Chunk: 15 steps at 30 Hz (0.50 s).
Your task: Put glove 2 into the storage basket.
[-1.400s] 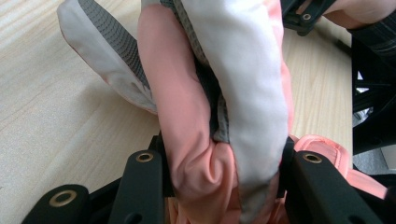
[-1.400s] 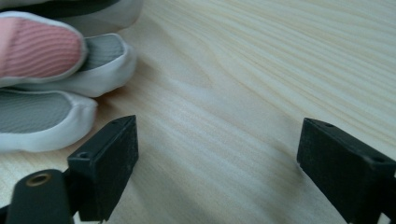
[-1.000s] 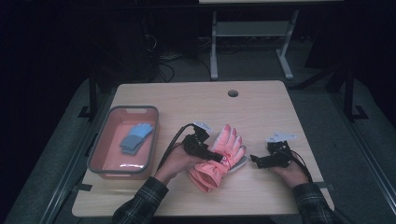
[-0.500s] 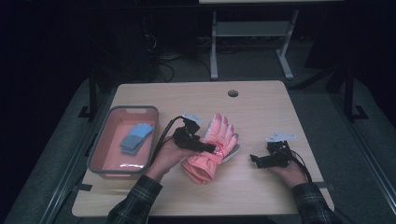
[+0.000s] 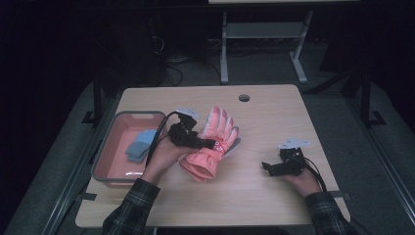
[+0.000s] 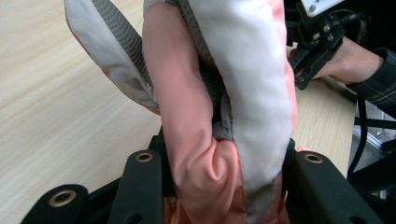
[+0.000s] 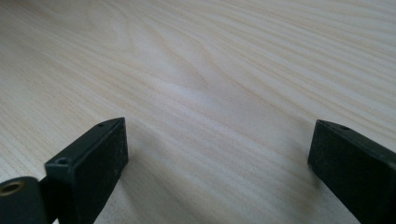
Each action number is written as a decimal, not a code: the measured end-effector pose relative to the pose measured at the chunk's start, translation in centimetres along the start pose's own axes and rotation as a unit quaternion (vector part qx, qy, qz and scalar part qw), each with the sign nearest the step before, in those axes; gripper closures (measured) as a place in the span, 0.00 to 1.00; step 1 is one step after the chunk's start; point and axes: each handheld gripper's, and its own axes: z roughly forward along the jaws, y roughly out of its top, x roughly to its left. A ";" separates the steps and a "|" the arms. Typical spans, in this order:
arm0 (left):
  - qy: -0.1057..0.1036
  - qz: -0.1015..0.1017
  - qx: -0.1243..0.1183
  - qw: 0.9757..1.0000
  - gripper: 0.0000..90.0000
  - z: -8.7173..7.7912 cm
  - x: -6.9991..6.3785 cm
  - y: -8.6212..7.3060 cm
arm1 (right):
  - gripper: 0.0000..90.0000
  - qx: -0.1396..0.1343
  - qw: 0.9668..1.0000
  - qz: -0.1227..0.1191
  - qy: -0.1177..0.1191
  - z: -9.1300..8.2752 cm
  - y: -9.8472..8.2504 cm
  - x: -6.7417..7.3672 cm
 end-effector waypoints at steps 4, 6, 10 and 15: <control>0.007 -0.004 -0.006 1.000 0.66 -1.1 0.4 0.2 | 0.05 0.001 1.000 0.002 0.001 0.0 0.0 0.0; 0.012 -0.007 -0.008 1.000 0.66 -1.6 0.6 0.2 | 0.05 0.001 1.000 0.002 0.001 0.0 0.0 0.0; 0.017 -0.015 -0.017 1.000 0.66 -2.9 1.1 0.2 | 0.05 0.001 1.000 0.001 0.001 0.0 0.0 0.0; 0.026 -0.023 -0.024 0.999 0.66 -4.3 1.8 0.1 | 0.04 0.002 1.000 0.001 0.000 0.0 0.0 0.0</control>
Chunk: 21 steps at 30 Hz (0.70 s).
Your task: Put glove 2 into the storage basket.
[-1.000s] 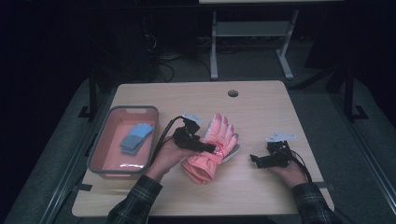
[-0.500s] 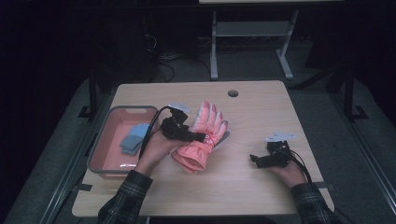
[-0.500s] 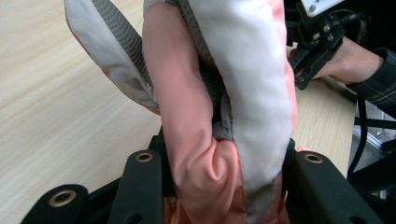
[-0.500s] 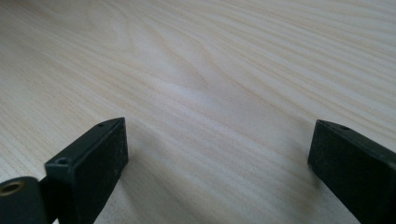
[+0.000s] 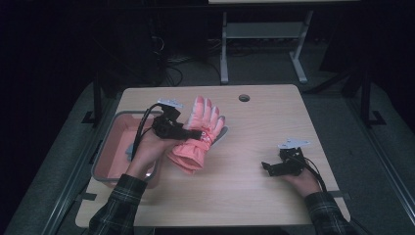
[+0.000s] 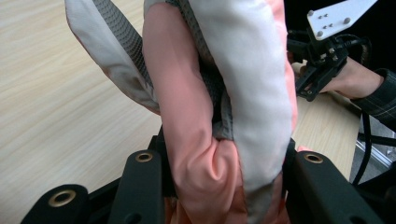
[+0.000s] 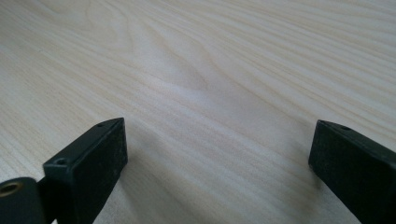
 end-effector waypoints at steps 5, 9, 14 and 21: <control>0.004 -0.008 -0.005 1.000 0.66 -1.3 0.7 0.0 | 0.04 0.000 1.000 -0.001 0.001 0.0 0.0 0.0; 0.016 -0.012 -0.010 1.000 0.66 -2.9 1.4 0.0 | 0.04 0.000 1.000 -0.001 0.001 0.0 0.0 0.0; 0.033 -0.020 -0.017 0.999 0.66 -4.5 2.1 -0.3 | 0.04 0.000 1.000 -0.001 0.001 0.0 0.0 0.0; 0.054 -0.034 -0.027 0.998 0.66 -6.8 3.3 -0.9 | 0.04 0.000 1.000 -0.001 0.001 0.0 0.0 0.0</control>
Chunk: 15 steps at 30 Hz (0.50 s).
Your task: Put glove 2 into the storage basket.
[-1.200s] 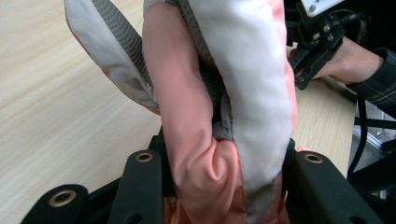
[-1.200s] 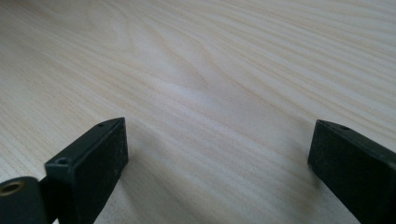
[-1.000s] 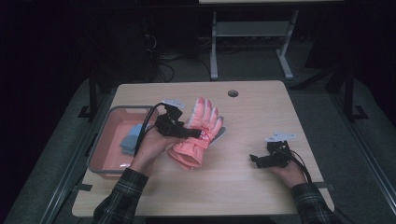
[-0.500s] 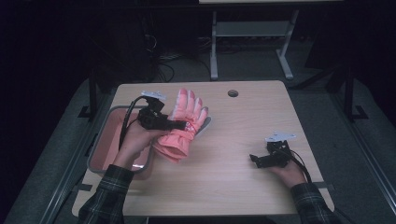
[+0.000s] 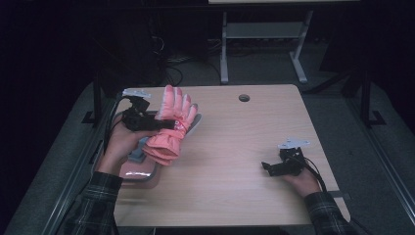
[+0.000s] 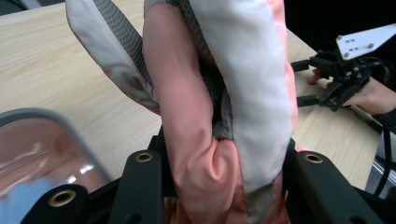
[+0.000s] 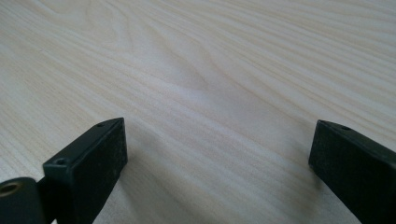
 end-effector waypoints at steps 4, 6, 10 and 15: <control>0.010 -0.009 -0.008 1.000 0.66 -1.3 0.9 -0.3 | 0.04 0.000 1.000 0.000 0.000 0.0 0.0 0.0; 0.018 -0.015 -0.010 1.000 0.66 -1.9 1.3 -0.5 | 0.04 0.000 1.000 0.000 0.000 0.0 0.0 0.0; 0.030 -0.027 -0.015 0.999 0.66 -3.1 2.5 -1.2 | 0.04 0.000 1.000 0.000 0.000 0.0 0.0 0.0; 0.050 -0.047 -0.019 0.997 0.66 -4.3 3.9 -2.1 | 0.04 0.000 1.000 0.000 0.000 0.0 0.0 0.0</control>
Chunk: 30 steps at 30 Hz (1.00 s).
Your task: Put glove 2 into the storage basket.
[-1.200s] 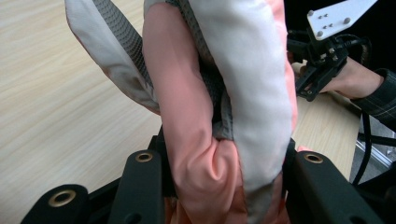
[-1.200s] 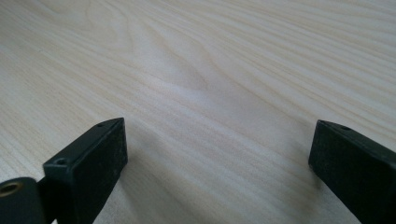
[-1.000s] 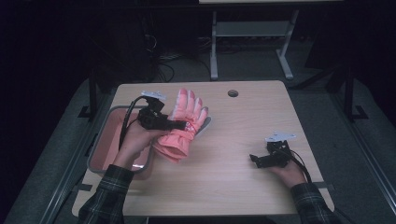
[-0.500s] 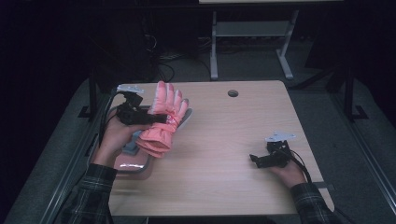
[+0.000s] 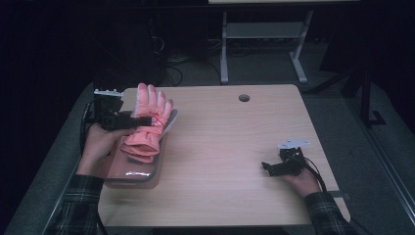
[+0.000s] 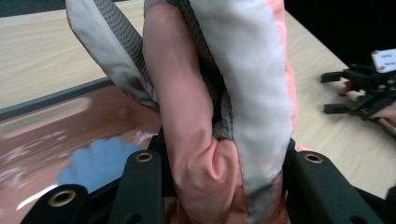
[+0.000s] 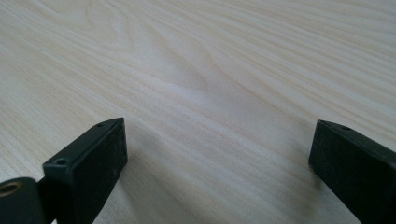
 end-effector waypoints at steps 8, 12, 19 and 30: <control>0.029 -0.025 -0.001 0.999 0.66 -0.7 2.1 -1.3 | 0.04 0.000 1.000 0.000 0.000 0.0 0.0 0.0; 0.044 -0.035 0.006 0.998 0.66 -0.5 3.0 -2.1 | 0.04 0.000 1.000 0.000 0.000 0.0 0.0 0.0; 0.068 -0.045 0.035 0.996 0.66 0.8 4.1 -3.2 | 0.04 0.000 1.000 0.001 0.000 0.0 0.0 0.0; 0.060 -0.061 0.066 0.994 0.66 3.2 4.9 -4.8 | 0.04 0.000 1.000 0.000 0.000 0.0 0.0 0.0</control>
